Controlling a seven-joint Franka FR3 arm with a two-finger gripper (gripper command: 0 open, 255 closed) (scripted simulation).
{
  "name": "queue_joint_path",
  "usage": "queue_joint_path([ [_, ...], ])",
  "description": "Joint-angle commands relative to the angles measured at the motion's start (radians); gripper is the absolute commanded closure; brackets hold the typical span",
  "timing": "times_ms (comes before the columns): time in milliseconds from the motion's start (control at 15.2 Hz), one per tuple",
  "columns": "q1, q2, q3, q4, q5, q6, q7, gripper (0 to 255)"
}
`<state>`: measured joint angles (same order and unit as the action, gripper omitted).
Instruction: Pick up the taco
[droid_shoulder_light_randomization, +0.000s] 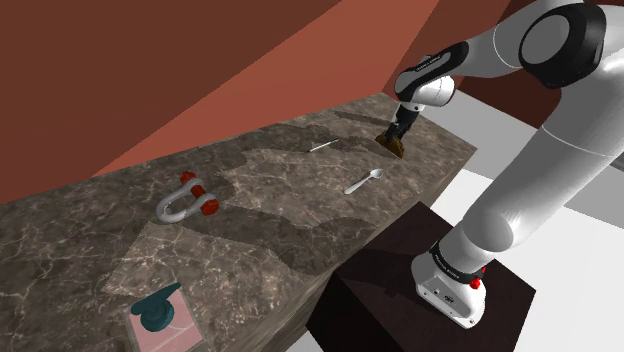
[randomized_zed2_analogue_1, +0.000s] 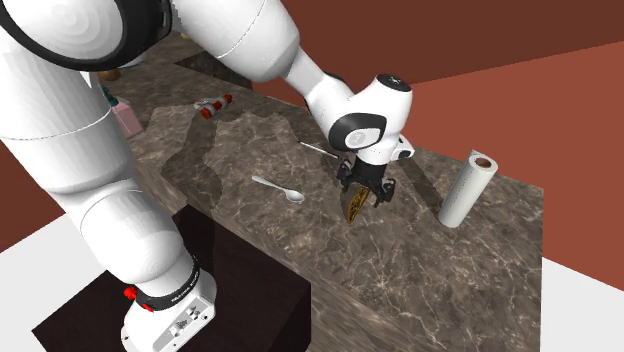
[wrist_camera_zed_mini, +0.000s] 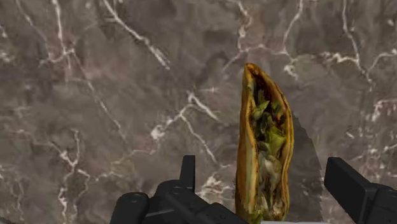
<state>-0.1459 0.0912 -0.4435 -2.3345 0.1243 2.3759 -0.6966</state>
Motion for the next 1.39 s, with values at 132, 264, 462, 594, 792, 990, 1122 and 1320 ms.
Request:
queue_joint_path([
  [132, 0.0, 0.006, 0.001, 0.002, 0.004, 0.004, -0.002, 255],
  [264, 0.0, 0.006, 0.001, 0.002, 0.004, 0.004, -0.003, 255],
  [462, 0.0, 0.006, 0.001, 0.002, 0.004, 0.004, -0.002, 255],
  [594, 0.0, 0.004, 0.001, -0.001, 0.003, 0.005, -0.002, 255],
  [792, 0.002, -0.029, -0.003, 0.009, -0.021, -0.033, 0.016, 255],
  [990, 0.003, -0.059, -0.005, 0.021, -0.043, -0.072, 0.033, 255],
  [1122, 0.004, -0.079, -0.006, 0.03, -0.056, -0.098, 0.043, 255],
  [1320, 0.004, -0.106, -0.005, 0.045, -0.073, -0.138, 0.057, 255],
])
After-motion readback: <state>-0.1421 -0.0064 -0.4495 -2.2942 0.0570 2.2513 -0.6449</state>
